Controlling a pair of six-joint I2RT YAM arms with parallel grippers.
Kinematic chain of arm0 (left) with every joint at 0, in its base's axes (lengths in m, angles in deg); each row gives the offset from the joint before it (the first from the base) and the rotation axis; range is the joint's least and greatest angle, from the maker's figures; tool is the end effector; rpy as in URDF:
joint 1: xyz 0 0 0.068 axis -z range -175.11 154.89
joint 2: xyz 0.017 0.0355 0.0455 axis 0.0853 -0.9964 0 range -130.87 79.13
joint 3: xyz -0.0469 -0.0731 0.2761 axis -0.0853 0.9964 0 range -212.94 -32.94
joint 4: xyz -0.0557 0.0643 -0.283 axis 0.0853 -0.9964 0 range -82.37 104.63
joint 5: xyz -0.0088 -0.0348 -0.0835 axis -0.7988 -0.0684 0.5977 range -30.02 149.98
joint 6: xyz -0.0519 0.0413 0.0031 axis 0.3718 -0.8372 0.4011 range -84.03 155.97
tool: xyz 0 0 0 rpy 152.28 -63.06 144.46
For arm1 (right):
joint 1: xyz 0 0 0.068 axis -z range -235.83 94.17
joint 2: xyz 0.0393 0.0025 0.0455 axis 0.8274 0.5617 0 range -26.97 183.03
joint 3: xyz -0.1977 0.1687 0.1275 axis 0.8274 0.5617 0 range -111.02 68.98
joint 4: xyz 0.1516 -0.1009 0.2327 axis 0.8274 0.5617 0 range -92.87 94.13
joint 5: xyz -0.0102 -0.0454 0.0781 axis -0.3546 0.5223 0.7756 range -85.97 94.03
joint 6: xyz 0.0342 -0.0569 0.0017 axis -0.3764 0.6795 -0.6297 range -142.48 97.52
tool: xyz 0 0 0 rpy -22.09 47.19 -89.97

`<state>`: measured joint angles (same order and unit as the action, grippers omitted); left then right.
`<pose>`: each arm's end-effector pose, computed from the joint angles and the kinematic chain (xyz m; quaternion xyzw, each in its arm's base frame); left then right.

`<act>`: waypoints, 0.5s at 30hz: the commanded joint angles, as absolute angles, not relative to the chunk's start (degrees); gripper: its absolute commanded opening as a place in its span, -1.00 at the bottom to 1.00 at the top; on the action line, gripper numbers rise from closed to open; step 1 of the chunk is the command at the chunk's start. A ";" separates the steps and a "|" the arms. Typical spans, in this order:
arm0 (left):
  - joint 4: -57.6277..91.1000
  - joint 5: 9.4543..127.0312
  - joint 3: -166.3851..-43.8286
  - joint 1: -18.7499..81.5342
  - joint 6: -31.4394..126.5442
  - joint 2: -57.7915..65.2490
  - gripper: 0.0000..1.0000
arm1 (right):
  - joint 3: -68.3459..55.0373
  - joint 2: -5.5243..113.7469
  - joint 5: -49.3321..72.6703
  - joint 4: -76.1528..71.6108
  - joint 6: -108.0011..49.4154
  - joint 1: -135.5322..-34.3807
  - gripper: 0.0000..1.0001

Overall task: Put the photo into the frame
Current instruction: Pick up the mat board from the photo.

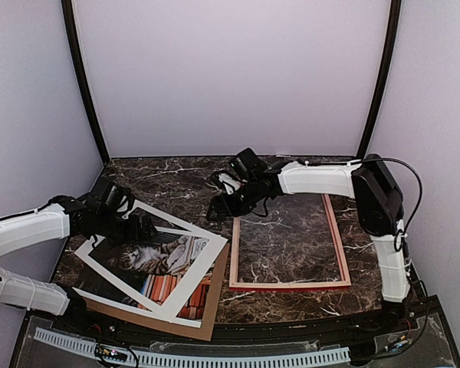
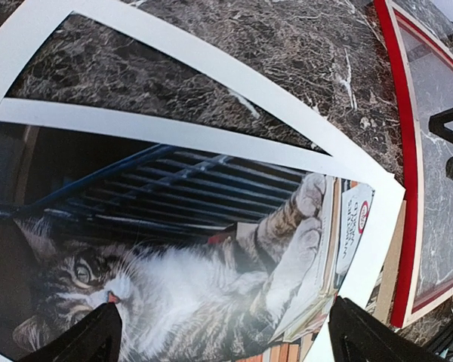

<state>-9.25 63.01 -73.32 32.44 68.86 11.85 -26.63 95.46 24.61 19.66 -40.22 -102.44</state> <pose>0.2374 -0.1270 0.2012 -0.0350 0.9411 -0.1903 0.2773 0.3499 0.3970 0.1841 -0.2901 0.8780 0.3238 0.2001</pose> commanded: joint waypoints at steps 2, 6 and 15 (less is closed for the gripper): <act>-11.08 64.97 -68.67 30.86 71.60 16.16 0.96 | -35.12 101.68 26.13 24.05 -38.37 -104.70 0.52; -11.32 66.39 -66.15 30.48 72.20 16.97 0.96 | -40.36 106.61 26.56 26.31 -38.00 -105.51 0.51; -11.88 70.73 -61.86 30.38 77.25 22.24 0.86 | -46.78 112.28 28.12 29.57 -37.88 -105.93 0.47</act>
<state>-10.49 67.42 -63.79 30.76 73.73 19.17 -44.32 111.22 26.97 27.83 -38.58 -105.48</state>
